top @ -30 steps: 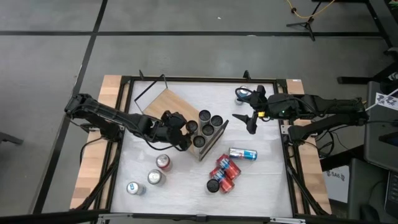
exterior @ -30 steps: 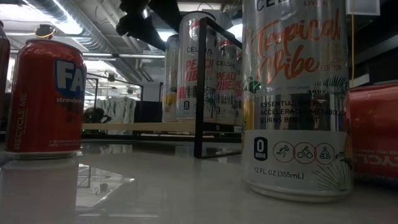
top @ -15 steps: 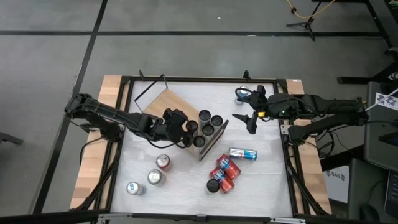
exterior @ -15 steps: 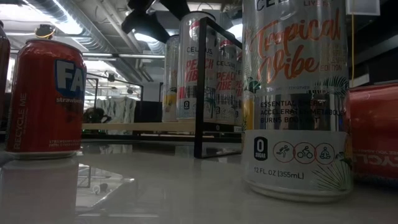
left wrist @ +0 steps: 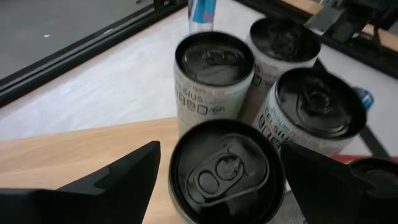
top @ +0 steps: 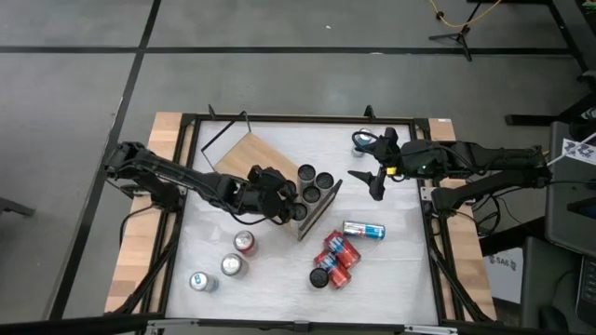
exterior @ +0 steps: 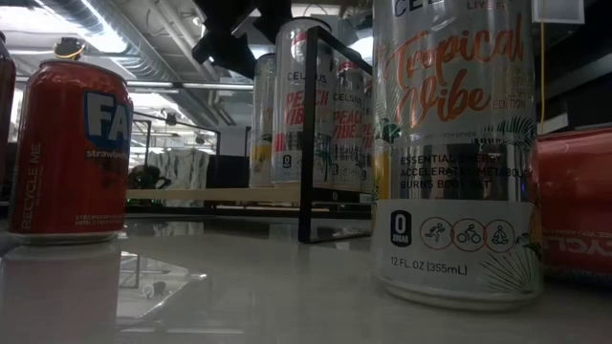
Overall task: Place canned beverage on shelf
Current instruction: Put the top white-yellow soda can on the shelf aligned with the other white-yellow soda can
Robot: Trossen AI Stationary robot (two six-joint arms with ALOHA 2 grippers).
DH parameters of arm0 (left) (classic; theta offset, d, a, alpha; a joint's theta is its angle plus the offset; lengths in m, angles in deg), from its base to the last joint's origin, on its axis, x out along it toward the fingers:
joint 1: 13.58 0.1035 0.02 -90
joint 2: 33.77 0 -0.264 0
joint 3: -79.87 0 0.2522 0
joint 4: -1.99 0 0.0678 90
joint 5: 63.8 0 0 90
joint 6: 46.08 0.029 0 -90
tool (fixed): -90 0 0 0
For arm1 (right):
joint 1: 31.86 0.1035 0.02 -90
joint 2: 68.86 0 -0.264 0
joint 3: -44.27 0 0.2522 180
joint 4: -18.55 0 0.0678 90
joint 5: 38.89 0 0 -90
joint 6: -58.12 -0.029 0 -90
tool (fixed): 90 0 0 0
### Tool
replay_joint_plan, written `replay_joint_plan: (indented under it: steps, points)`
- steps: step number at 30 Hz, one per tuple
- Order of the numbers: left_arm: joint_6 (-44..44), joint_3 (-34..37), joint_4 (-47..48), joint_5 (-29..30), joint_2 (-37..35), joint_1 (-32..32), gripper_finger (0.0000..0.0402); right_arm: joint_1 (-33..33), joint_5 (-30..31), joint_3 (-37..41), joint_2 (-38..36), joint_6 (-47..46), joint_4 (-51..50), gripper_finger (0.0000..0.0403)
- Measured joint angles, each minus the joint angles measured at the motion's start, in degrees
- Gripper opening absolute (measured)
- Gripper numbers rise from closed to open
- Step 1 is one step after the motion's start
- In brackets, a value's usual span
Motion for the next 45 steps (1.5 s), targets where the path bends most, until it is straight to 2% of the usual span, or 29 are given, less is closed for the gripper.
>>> replay_joint_plan:
  steps: [10, 24, 37, 45]
  points:
    - [0.74, 0.00, -0.08, 0.09, 0.49, 0.02, 0.0320, -0.01, 0.00, 0.00, 0.00, 0.01, -0.70, 0.0324]
    - [1.92, 0.00, -0.19, 0.07, 0.49, 0.02, 0.0237, 0.01, 0.00, 0.00, 0.00, 0.01, -0.68, 0.0324]
    - [6.33, 0.02, -0.58, -0.95, -0.80, 1.63, 0.0237, 0.01, 0.00, 0.00, 0.00, 0.01, -0.70, 0.0324]
    - [11.69, 0.02, -3.49, -6.71, -1.19, 4.18, 0.0237, 0.01, 0.00, 0.00, 0.00, 0.00, -0.70, 0.0324]
